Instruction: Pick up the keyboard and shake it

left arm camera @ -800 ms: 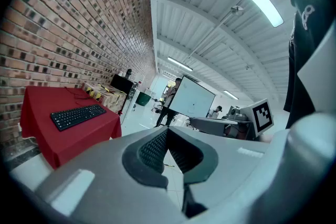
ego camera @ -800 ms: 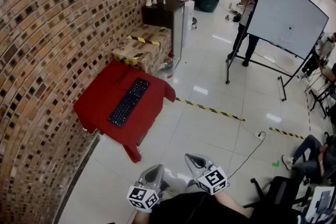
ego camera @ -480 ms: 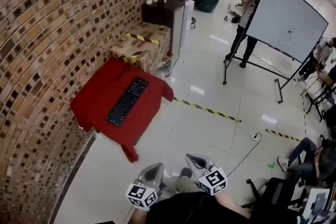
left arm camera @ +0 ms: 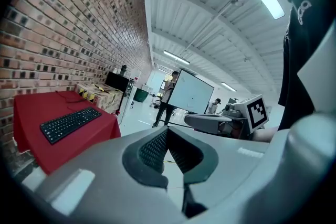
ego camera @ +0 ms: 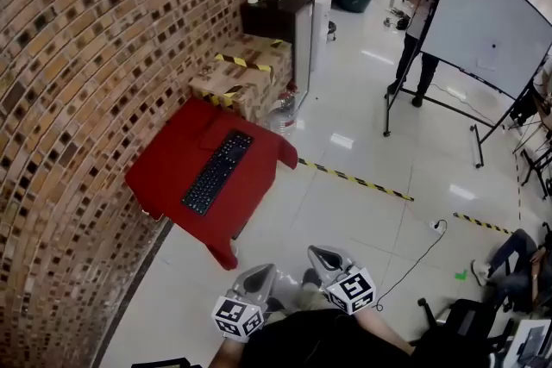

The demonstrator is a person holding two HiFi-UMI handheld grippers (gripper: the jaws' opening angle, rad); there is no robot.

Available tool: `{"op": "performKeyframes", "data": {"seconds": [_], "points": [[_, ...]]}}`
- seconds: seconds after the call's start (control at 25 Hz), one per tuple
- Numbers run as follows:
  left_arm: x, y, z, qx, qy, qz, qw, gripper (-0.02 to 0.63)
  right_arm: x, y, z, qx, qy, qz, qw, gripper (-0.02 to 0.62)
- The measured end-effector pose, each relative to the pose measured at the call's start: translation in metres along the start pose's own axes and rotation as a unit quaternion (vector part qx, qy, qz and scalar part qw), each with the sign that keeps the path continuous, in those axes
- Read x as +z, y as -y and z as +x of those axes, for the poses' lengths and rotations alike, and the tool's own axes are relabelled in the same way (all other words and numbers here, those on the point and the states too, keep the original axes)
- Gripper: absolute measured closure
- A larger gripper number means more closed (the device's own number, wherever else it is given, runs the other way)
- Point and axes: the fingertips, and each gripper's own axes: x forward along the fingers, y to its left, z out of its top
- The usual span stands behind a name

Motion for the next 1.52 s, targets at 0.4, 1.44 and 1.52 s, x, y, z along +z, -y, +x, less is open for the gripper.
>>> {"op": "performKeyframes", "data": {"seconds": [0.4, 1.44, 1.52], "points": [[0.037, 0.008, 0.095, 0.004, -0.015, 0.043, 0.999, 0.591, 0.013, 0.094, 0.025, 0.012, 0.02, 0.021, 1.0, 0.603], [0.082, -0.084, 0.211, 0.008, 0.003, -0.02, 0.9998, 0.591, 0.023, 0.197, 0.136, 0.035, -0.026, 0.047, 0.998, 0.603], [0.099, -0.105, 0.217, 0.007, 0.017, -0.027, 0.9995, 0.591, 0.037, 0.2, 0.16, 0.043, -0.031, 0.032, 0.998, 0.603]]}}
